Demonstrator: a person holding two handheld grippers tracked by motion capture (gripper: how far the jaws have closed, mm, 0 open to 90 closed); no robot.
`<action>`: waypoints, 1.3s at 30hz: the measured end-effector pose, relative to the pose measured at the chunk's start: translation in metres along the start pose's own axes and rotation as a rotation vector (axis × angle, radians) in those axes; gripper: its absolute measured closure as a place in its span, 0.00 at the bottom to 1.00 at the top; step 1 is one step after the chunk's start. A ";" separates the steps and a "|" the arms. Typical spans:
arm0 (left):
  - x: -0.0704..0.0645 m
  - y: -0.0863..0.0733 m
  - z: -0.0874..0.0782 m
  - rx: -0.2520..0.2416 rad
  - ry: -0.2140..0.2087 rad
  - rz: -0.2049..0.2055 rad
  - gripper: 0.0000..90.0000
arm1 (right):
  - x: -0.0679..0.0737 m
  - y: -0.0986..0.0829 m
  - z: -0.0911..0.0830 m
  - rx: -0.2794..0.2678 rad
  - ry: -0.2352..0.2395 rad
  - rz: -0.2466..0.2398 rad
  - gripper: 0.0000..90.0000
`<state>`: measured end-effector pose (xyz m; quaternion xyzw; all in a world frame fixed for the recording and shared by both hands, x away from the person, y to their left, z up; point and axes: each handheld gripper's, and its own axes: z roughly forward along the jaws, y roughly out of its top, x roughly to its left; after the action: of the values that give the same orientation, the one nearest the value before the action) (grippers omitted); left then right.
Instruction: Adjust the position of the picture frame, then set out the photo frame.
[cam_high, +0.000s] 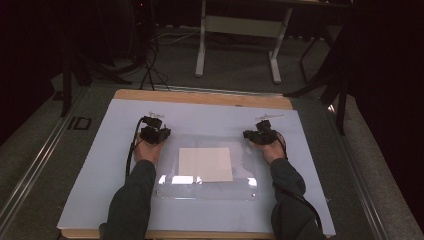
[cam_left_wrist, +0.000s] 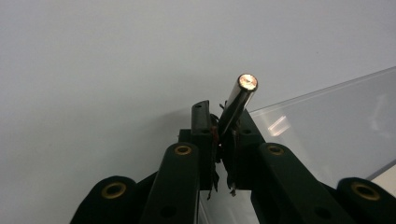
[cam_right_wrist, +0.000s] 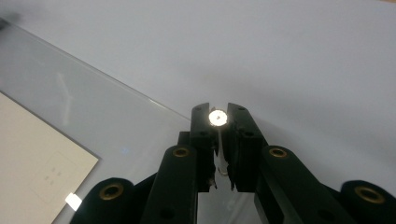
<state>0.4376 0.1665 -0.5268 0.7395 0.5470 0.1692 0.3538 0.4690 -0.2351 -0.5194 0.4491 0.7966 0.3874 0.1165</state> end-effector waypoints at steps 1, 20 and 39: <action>0.000 0.000 0.000 -0.001 -0.001 0.000 0.93 | 0.001 0.000 0.000 0.004 -0.001 -0.002 0.91; -0.001 -0.005 -0.004 -0.002 0.011 0.000 0.93 | 0.003 -0.004 -0.002 -0.007 0.030 -0.013 0.91; 0.013 -0.012 -0.019 -0.113 -0.129 -0.010 0.67 | 0.001 -0.011 -0.008 -0.066 0.038 -0.007 0.84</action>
<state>0.4212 0.1869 -0.5240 0.7251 0.5163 0.1501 0.4302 0.4571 -0.2419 -0.5218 0.4348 0.7871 0.4215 0.1174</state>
